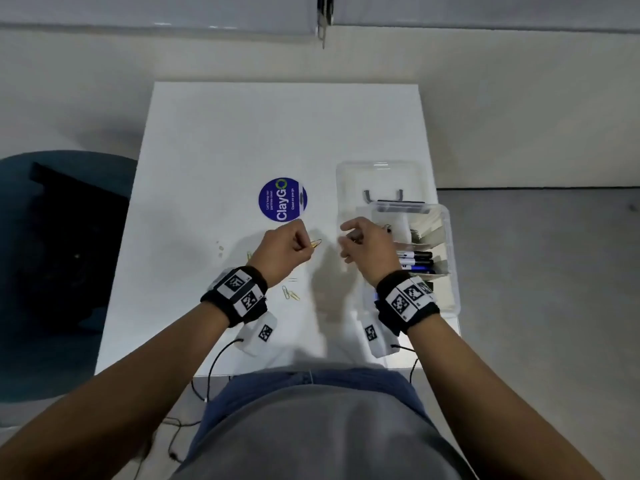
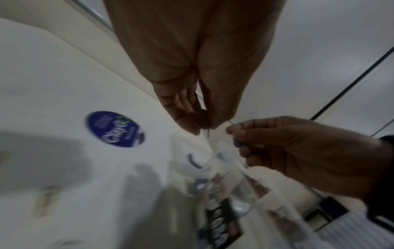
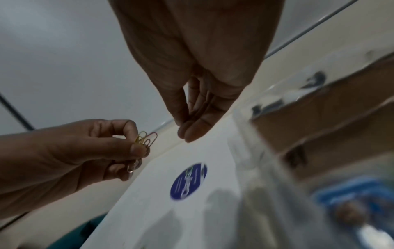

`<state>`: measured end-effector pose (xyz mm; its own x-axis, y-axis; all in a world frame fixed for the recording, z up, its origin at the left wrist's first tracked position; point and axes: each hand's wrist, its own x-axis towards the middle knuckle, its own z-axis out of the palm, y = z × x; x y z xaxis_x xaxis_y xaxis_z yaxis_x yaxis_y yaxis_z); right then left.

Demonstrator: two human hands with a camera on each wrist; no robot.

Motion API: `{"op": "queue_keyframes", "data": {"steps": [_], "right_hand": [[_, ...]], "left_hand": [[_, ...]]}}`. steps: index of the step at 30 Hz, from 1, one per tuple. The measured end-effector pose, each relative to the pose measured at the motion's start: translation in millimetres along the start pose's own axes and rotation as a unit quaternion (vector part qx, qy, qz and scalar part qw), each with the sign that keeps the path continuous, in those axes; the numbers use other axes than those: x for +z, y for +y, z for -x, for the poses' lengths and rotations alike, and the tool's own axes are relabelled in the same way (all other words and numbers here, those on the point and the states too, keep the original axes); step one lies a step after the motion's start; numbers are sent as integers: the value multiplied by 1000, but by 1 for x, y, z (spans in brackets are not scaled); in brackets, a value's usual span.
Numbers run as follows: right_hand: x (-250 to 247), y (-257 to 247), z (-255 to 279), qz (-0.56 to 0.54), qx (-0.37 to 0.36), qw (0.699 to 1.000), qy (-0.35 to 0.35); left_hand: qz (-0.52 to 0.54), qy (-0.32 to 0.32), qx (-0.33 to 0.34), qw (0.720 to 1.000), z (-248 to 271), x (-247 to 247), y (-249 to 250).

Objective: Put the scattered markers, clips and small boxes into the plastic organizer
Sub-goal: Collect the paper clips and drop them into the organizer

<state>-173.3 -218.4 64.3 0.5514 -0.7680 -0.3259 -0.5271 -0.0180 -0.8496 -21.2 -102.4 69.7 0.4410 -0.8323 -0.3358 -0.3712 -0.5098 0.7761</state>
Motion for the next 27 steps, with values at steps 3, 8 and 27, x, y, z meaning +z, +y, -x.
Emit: {"op": "queue_keyframes", "data": {"steps": [3,8,27], "right_hand": [[-48,2,0,-16,-7,997,74],[-112,19,0,-12,4,982,188],[-95,22,-21,131,-28,982,131]], "left_hand": [[33,-22,66,997,-20,27,53],[41,-36,120,991,-54,85,118],[16,46,72,996,-86,90,72]]}}
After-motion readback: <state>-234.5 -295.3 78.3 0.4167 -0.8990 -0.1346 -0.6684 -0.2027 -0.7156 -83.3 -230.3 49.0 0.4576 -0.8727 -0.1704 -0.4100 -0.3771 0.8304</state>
